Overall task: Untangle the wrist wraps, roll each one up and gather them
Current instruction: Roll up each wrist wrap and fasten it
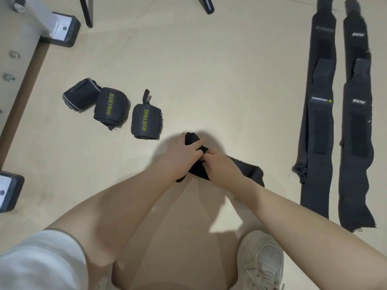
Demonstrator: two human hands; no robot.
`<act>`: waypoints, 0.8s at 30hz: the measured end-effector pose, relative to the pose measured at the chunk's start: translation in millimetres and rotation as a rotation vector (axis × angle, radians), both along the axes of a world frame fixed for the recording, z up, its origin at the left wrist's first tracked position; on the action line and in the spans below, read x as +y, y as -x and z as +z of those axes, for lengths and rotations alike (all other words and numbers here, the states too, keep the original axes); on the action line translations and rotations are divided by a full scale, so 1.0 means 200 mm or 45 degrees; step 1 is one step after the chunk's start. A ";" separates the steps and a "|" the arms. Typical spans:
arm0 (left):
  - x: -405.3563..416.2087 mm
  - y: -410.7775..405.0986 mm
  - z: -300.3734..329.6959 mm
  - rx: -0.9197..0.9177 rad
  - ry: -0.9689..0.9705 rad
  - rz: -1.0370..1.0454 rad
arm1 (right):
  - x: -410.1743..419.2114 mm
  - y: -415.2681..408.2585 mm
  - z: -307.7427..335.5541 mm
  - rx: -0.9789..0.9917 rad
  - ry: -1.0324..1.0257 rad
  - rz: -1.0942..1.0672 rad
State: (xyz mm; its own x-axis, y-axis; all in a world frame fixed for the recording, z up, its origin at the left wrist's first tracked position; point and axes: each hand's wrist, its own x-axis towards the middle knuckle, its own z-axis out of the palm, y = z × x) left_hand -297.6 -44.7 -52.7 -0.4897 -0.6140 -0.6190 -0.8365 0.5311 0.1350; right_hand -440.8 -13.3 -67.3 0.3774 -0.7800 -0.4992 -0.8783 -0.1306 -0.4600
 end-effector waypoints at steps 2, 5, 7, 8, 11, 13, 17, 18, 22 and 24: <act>0.01 -0.01 -0.01 0.048 0.002 0.029 | 0.02 -0.05 -0.02 -0.428 -0.384 -0.545; 0.04 0.00 -0.03 0.174 0.046 0.159 | 0.05 -0.07 -0.03 -0.871 -0.775 -1.125; 0.07 0.01 -0.05 0.155 0.050 0.172 | 0.03 -0.07 -0.03 -0.895 -0.765 -1.149; 0.09 0.02 -0.05 0.133 0.044 0.169 | 0.02 -0.07 -0.03 -0.846 -0.706 -1.084; 0.08 0.01 -0.02 0.213 -0.141 0.324 | 0.00 -0.11 -0.02 -0.638 -0.495 -0.889; 0.06 0.00 0.01 0.384 -0.318 0.450 | -0.01 -0.11 -0.04 -0.540 -0.385 -0.819; 0.04 -0.02 0.00 0.811 -0.484 0.852 | -0.03 -0.08 -0.05 -0.467 -0.407 -0.824; 0.04 -0.02 -0.01 0.936 -0.465 1.016 | -0.02 -0.08 -0.05 -0.505 -0.431 -0.894; 0.06 -0.06 -0.04 1.210 -0.297 1.638 | -0.01 -0.12 -0.05 -0.529 -0.463 -1.000; 0.09 -0.10 -0.07 1.135 -0.332 1.781 | 0.00 -0.13 -0.05 -0.500 -0.464 -0.998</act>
State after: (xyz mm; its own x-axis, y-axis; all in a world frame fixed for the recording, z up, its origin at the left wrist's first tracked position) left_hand -278.4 -27.6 -66.8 0.0769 -0.7833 -0.6169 -0.2327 -0.6157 0.7528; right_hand -415.1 -14.2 -77.4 0.0052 -0.7035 -0.7107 -0.4285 0.6405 -0.6372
